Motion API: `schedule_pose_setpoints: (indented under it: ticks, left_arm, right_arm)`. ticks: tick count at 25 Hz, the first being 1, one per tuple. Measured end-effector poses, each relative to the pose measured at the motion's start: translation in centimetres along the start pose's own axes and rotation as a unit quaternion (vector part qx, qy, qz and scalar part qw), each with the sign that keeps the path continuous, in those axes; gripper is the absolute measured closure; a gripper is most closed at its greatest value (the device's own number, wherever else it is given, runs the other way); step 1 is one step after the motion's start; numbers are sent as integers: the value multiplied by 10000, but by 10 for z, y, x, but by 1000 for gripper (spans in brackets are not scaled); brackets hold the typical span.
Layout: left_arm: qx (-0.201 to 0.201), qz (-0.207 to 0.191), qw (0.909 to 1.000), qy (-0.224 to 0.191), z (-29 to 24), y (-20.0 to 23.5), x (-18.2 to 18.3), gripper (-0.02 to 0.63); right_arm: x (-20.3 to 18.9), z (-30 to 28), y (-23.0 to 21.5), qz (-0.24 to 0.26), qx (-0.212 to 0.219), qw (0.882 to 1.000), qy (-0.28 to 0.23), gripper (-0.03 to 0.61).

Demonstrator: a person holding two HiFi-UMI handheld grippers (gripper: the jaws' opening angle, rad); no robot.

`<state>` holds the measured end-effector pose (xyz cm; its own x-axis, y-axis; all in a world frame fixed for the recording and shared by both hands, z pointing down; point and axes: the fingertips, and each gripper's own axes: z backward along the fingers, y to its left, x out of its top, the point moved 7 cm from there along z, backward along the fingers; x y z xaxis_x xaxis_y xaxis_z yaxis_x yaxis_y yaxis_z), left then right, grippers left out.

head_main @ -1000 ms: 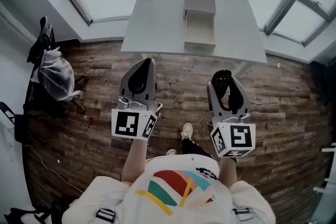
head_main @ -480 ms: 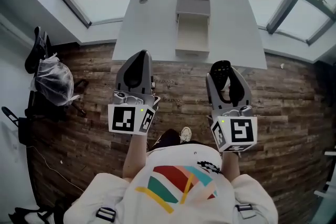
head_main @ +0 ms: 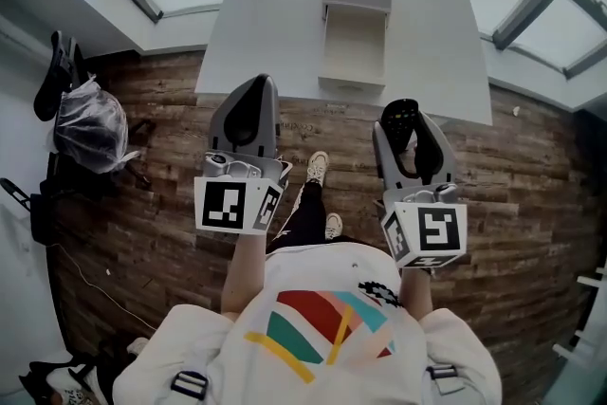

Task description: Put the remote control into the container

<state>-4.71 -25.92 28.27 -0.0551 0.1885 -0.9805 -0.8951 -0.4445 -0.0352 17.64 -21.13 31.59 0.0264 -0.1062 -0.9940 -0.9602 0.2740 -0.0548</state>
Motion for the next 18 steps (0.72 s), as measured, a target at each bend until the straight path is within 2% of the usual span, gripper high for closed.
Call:
schedule_pose_setpoints:
  ticks: [8, 12, 18]
  left_arm:
    - [-152, 2, 9999, -71, -82, 28, -11, 607]
    - [-229, 62, 9997, 1, -123, 51, -20, 606]
    - [-386, 170, 9991, 81, -180, 82, -36, 607]
  right_arm:
    - [11, -67, -42, -51, -412, 9991, 54, 344]
    - [18, -112, -49, -44, -433, 9990, 97, 344]
    - [29, -168, -70, -168, -709, 9970, 267, 344]
